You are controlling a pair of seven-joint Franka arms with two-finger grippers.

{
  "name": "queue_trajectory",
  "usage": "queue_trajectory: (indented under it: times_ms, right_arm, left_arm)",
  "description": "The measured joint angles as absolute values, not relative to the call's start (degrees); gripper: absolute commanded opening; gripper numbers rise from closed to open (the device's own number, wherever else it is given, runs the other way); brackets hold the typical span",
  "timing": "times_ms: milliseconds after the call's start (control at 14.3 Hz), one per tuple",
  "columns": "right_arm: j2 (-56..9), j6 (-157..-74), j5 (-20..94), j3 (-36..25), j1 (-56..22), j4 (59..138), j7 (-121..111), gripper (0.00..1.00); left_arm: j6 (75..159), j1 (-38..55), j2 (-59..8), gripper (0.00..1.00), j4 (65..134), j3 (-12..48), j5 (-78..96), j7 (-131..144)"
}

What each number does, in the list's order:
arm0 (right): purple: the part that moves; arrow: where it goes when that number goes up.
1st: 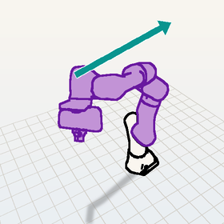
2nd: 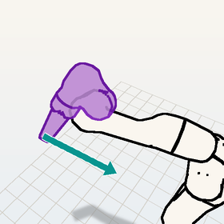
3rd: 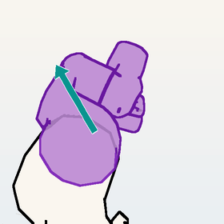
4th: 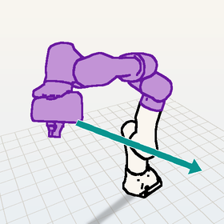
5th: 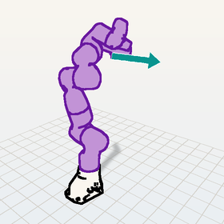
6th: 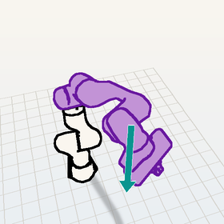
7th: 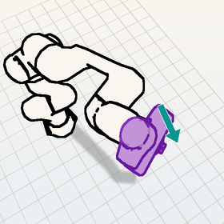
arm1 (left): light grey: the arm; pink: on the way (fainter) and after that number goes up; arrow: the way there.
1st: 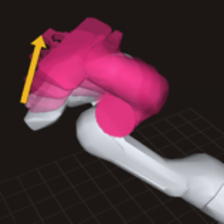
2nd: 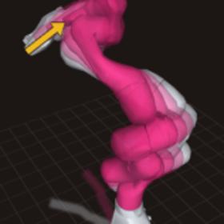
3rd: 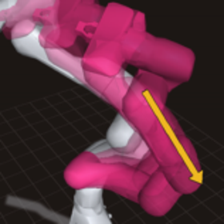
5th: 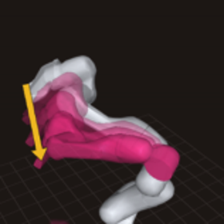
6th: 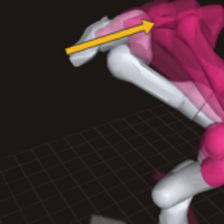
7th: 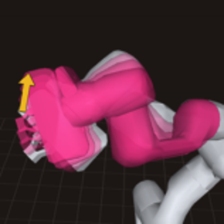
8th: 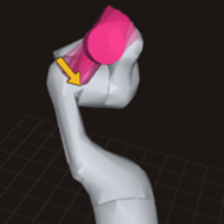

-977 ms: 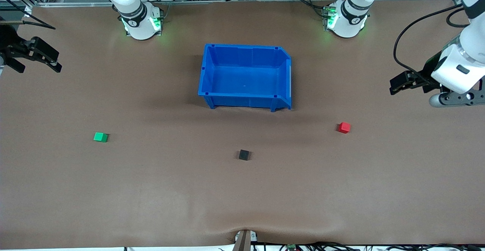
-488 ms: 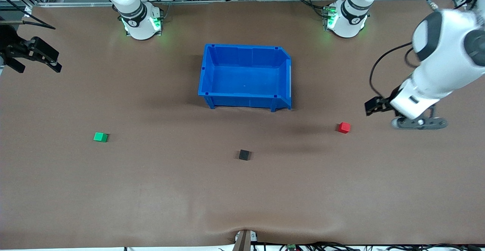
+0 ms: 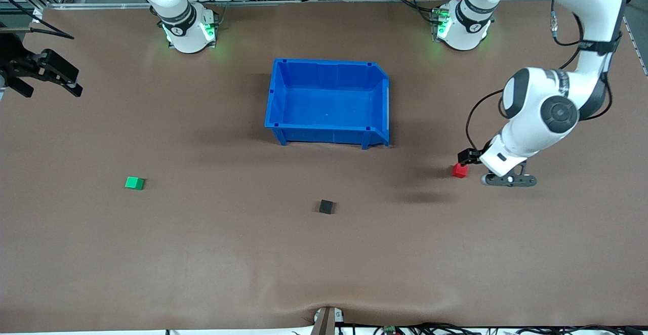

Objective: Attach green and red cubes to black cube
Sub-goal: 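Lower the left gripper onto the red cube while the right gripper reaches out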

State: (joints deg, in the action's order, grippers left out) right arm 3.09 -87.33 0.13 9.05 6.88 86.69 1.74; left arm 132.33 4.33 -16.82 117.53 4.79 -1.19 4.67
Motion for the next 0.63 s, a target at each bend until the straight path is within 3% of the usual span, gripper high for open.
queue_trajectory:
  times_ms: [488,628]
  right_arm:
    - [-1.45,-87.30,0.05,8.96,7.07,86.95,1.74,1.00]
    - [-3.51,-87.62,-0.75,8.94,7.12,86.95,1.74,1.00]
  left_arm:
    - [137.20,5.20,-23.83,0.97,117.69,5.04,-3.71,2.15]
    - [139.41,5.19,-25.09,0.91,117.68,4.99,-5.48,2.15]
